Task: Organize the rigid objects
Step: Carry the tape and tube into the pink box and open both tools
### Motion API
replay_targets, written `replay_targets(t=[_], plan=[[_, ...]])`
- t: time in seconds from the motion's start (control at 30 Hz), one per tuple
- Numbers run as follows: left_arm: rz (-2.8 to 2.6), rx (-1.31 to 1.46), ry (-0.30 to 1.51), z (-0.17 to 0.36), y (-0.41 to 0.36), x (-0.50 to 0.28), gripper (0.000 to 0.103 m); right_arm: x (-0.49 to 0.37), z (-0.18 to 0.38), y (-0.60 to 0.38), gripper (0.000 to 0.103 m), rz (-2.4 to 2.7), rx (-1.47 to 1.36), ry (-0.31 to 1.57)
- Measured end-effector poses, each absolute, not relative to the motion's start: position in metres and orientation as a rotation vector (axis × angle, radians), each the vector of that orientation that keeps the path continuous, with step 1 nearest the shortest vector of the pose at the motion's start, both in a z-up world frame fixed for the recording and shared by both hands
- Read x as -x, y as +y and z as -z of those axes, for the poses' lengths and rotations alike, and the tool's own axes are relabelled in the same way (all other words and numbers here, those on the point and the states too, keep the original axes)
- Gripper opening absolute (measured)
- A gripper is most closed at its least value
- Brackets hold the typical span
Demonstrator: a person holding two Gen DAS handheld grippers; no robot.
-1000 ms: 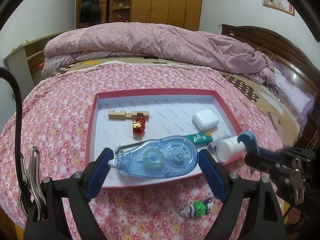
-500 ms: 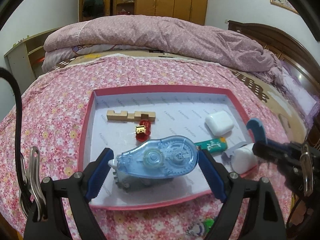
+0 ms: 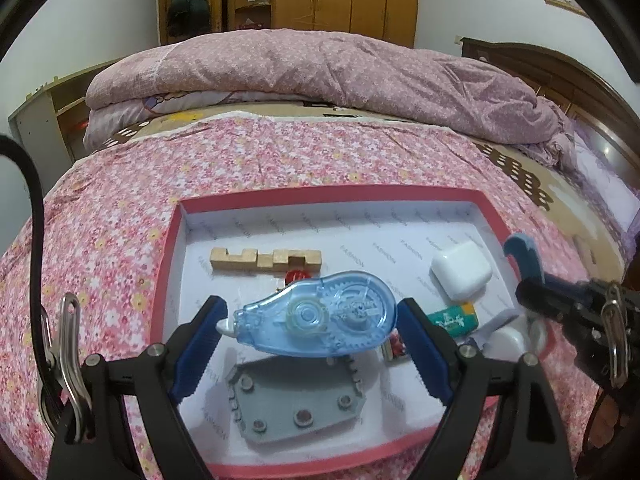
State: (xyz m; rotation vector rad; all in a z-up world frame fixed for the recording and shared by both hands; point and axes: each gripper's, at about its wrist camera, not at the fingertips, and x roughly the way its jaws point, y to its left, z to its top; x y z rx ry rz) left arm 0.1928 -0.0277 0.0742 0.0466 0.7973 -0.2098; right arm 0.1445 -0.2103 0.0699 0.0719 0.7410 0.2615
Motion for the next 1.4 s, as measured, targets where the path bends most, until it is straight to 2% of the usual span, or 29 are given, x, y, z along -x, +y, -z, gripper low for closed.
replay_targets(t=[0.53, 0.6, 0.67, 0.8, 1.4], plan=[[0.231, -0.052, 0.830, -0.061, -0.034, -0.209, 0.089, -0.164, -0.055, -0.214, 0.014, -0.242, -0.090, 0.772], [0.229, -0.056, 0.828, -0.062, -0.035, -0.208, 0.089, -0.165, -0.053, -0.215, 0.016, -0.243, -0.101, 0.775], [0.228, -0.055, 0.824, -0.063, -0.035, -0.208, 0.089, -0.165, -0.053, -0.216, 0.024, -0.241, -0.107, 0.771], [0.221, -0.043, 0.815, -0.065, -0.032, -0.206, 0.089, -0.162, -0.055, -0.217, 0.030, -0.239, -0.108, 0.757], [0.233, -0.036, 0.789, -0.082, -0.024, -0.172, 0.089, -0.136, -0.070, -0.211, 0.034, -0.242, -0.098, 0.721]])
